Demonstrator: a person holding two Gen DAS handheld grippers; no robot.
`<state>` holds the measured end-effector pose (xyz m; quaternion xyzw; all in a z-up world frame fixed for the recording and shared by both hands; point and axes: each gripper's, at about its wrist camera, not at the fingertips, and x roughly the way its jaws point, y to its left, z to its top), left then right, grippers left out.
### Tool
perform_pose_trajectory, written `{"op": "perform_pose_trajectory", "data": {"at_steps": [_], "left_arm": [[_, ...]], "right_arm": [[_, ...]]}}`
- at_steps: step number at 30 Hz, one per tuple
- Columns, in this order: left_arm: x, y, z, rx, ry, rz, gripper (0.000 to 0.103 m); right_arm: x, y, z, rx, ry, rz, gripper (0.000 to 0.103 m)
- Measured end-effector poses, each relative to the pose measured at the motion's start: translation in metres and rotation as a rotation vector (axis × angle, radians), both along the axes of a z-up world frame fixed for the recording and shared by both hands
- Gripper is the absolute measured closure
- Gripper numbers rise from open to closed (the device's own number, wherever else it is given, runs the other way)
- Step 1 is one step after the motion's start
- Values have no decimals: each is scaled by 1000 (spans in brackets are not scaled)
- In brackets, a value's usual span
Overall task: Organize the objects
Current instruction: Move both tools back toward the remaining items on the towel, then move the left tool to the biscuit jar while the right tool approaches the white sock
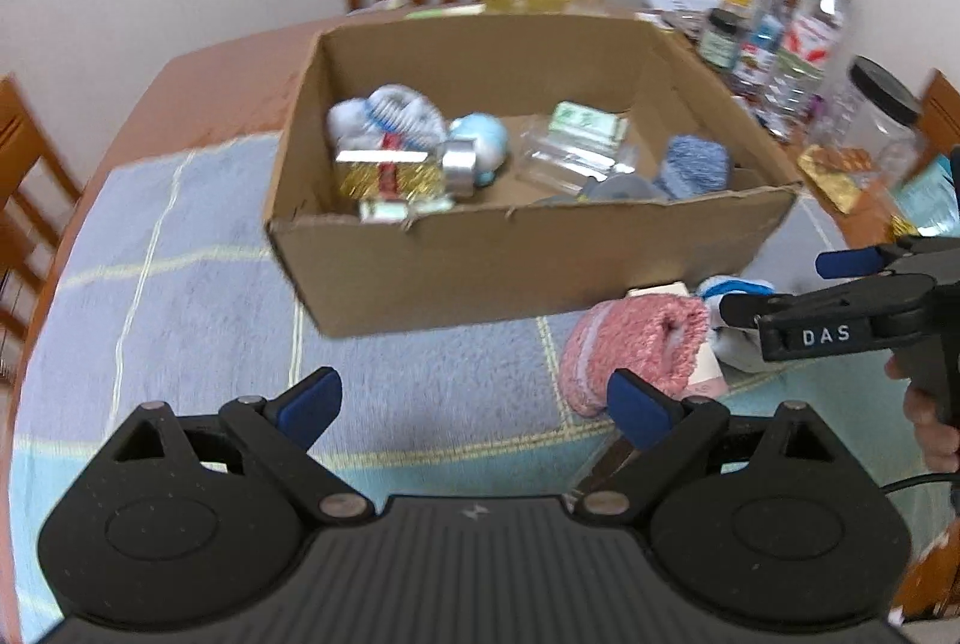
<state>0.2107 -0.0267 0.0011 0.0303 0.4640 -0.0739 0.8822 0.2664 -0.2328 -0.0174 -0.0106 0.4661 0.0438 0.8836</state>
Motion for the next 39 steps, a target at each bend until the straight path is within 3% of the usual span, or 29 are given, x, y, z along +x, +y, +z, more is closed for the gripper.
{"op": "perform_pose_trajectory", "data": {"at_steps": [6, 19, 22, 27, 39], "left_arm": [[-4, -14, -10, -50, 36, 115, 8], [-4, -59, -26, -57, 60, 182, 8], [-3, -69, -31, -42, 52, 190, 8], [-3, -83, -41, 51, 37, 189, 8], [-34, -70, -45, 56, 50, 222, 8]], "right_arm": [[15, -11, -19, 51, 23, 39, 0], [-8, -39, -33, 76, 59, 155, 0], [-13, -38, -36, 67, 62, 179, 0], [-15, -41, -38, 78, 54, 191, 0], [-22, -37, -41, 27, 34, 241, 0]]}}
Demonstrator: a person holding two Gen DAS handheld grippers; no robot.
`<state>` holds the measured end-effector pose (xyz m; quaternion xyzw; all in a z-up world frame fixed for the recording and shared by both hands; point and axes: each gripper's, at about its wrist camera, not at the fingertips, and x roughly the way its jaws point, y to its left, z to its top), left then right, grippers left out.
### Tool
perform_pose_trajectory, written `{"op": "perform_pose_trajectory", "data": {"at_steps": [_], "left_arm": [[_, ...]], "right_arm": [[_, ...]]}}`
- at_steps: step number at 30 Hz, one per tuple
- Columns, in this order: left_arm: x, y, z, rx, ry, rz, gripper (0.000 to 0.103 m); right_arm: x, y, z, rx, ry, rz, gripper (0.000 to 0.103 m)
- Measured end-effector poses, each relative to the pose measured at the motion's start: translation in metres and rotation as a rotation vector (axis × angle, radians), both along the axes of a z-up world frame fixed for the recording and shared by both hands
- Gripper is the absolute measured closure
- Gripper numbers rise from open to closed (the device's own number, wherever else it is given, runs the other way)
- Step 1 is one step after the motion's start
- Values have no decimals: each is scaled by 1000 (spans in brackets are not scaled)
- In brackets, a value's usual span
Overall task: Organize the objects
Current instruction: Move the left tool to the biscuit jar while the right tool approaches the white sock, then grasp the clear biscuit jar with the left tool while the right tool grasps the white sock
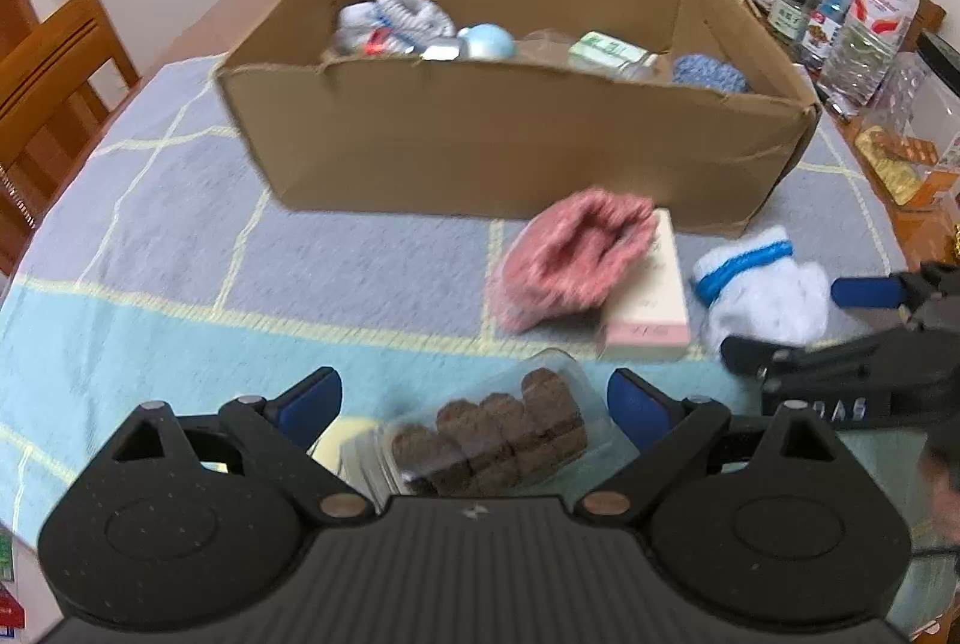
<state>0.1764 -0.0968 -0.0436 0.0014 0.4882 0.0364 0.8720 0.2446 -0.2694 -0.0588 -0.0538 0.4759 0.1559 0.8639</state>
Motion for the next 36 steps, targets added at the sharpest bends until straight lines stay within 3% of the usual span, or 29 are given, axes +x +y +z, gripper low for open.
{"op": "perform_pose_trajectory", "data": {"at_steps": [15, 19, 27, 36], "left_arm": [[-37, 19, -5, 14, -37, 100, 3], [-36, 20, -9, 1, -21, 111, 3], [-30, 30, -28, -99, 42, 244, 3], [-26, 26, -29, -75, 12, 243, 4]], "right_arm": [[-2, 9, -4, -51, -28, 78, 0], [-2, 9, -4, -52, -27, 86, 0], [-5, 8, -5, -46, -47, 96, 0], [-7, 9, -6, -37, -71, 105, 0]]}}
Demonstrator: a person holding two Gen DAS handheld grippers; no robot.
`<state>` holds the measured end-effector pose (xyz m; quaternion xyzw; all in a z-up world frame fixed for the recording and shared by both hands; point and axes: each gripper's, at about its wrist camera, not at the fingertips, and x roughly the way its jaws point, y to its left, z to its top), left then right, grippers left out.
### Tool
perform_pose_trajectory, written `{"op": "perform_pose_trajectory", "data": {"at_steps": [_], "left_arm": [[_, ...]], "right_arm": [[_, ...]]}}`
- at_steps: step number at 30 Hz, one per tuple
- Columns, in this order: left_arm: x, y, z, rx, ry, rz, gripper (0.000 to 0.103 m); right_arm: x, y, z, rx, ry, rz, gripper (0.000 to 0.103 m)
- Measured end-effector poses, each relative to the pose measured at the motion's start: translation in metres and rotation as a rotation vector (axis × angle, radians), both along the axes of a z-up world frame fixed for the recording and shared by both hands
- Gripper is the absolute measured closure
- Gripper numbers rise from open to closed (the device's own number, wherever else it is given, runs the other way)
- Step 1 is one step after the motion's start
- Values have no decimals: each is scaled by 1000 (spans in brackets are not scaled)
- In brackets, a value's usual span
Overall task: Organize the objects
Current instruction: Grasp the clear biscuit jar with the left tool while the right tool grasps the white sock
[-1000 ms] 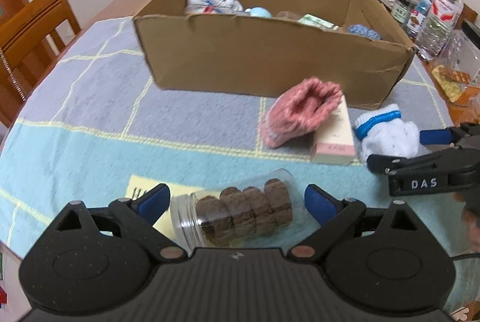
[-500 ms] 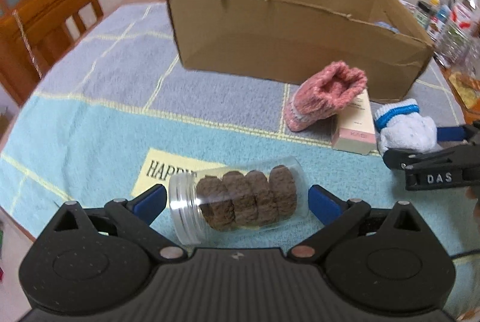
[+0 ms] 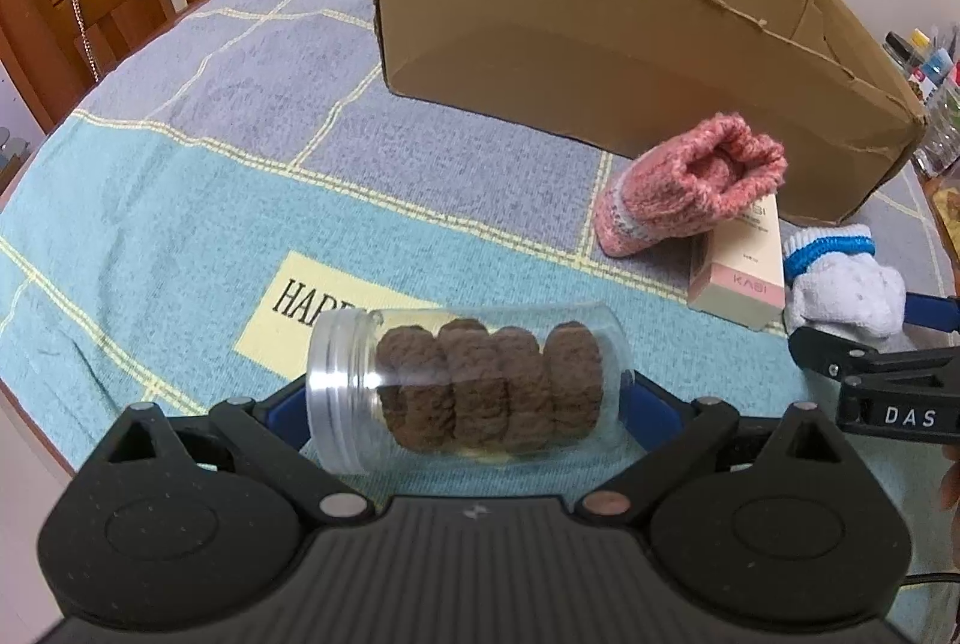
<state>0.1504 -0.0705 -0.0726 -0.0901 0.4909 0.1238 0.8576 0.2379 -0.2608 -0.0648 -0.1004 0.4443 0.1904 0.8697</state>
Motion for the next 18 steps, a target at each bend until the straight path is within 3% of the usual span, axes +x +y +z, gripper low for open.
{"op": "perform_pose_trajectory", "data": {"at_steps": [13, 18], "left_arm": [[2, 5, 0, -12, -11, -9, 9], [3, 5, 0, -6, -12, -17, 9]], "right_arm": [[9, 15, 1, -7, 8, 58, 0], [7, 18, 4, -12, 2, 76, 9]]}}
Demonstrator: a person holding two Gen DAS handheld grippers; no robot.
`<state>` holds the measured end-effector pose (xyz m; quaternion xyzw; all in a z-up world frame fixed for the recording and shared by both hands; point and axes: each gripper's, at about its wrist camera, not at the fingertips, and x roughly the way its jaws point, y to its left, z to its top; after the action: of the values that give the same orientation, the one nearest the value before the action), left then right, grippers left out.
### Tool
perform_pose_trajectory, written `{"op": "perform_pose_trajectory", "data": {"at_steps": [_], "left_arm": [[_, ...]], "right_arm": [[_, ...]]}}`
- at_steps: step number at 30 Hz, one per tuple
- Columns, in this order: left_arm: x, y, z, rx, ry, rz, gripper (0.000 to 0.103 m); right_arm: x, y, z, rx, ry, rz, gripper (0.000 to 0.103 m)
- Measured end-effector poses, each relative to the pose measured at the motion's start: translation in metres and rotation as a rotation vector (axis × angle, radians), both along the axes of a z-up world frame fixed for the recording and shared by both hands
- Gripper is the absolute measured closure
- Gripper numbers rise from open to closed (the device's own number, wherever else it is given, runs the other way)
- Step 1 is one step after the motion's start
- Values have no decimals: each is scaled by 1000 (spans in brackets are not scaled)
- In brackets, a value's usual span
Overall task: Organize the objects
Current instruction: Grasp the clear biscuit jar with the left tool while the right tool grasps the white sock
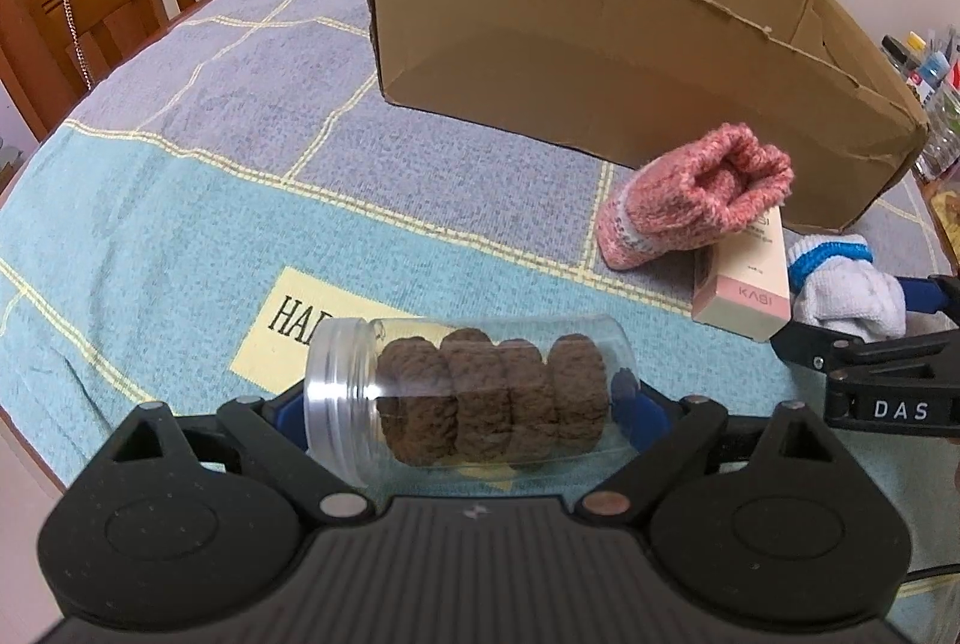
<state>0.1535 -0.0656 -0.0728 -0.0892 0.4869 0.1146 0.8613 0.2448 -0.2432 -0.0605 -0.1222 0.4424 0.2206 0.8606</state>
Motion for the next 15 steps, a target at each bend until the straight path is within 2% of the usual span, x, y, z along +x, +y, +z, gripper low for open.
{"op": "perform_pose_trajectory", "data": {"at_steps": [3, 7, 15], "left_arm": [[1, 2, 1, -3, 2, -8, 9], [3, 5, 3, 8, 4, -31, 9], [7, 12, 20, -21, 8, -117, 9]], "right_arm": [[-1, 2, 3, -9, -4, -8, 16], [2, 0, 6, -9, 19, -21, 20], [6, -7, 20, 22, 73, -48, 25]]}}
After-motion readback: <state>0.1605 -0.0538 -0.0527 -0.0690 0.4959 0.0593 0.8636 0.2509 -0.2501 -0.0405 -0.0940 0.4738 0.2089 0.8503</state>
